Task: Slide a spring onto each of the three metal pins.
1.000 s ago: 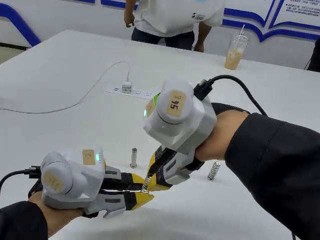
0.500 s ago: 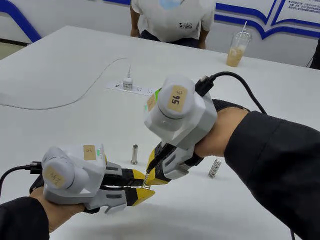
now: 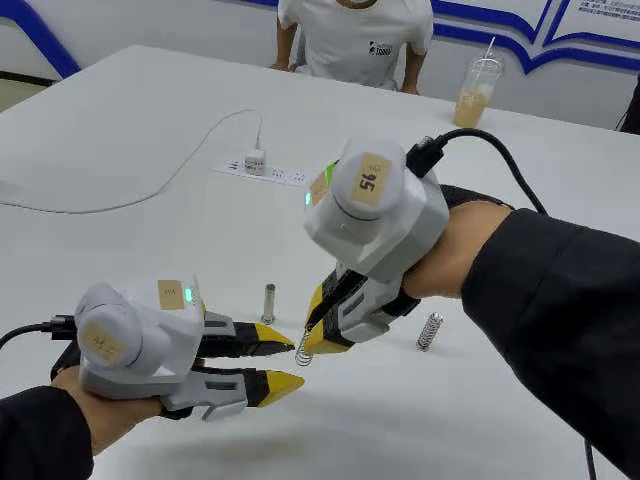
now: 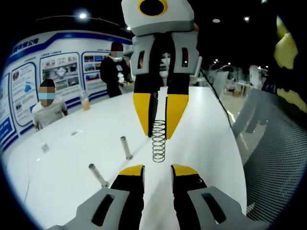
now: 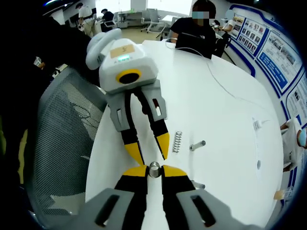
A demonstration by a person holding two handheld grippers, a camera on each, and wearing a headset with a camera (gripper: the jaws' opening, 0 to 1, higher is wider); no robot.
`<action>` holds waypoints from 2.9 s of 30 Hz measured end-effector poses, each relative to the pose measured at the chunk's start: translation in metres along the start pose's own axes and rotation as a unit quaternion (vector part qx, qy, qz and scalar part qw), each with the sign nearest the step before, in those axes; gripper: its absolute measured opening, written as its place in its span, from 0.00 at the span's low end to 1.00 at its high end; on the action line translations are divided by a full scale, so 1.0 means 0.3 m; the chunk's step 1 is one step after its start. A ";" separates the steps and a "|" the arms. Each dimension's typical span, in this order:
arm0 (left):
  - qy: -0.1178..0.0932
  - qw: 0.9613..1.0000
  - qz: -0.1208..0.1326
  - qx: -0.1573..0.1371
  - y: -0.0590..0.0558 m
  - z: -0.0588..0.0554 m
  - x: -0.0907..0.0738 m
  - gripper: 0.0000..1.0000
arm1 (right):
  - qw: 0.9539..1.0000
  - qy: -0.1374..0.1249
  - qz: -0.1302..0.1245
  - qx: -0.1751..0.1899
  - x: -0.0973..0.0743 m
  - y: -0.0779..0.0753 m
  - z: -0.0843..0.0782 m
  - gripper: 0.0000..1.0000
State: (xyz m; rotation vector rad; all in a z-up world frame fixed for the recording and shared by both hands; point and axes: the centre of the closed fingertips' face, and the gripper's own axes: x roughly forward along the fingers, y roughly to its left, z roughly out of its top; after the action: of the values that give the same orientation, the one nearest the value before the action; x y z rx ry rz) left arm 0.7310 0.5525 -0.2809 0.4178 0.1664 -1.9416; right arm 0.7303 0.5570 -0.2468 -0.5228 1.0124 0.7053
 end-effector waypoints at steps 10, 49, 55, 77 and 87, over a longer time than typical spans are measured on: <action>-0.002 1.000 0.025 -0.015 0.043 -0.015 -0.040 0.29 | 1.000 0.005 -0.024 0.015 -0.059 -0.071 -0.039 0.12; -0.006 0.996 0.076 -0.051 0.101 -0.039 -0.104 0.42 | 0.995 0.051 -0.053 0.060 -0.023 -0.302 -0.160 0.12; -0.010 0.996 0.078 -0.051 0.111 -0.032 -0.109 0.42 | 0.995 0.054 -0.049 0.065 -0.017 -0.311 -0.161 0.12; -0.009 0.995 0.077 -0.056 0.121 -0.046 -0.110 0.42 | 0.994 0.069 -0.041 0.073 0.025 -0.297 -0.194 0.12; -0.009 0.995 0.081 -0.059 0.128 -0.051 -0.114 0.42 | 0.993 0.072 -0.041 0.082 0.081 -0.298 -0.223 0.12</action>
State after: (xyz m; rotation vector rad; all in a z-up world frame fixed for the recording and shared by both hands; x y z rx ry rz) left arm 0.7812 0.5713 -0.2798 0.3240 0.2275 -1.7650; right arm 0.7663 0.4582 -0.2916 -0.4730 1.1656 0.5107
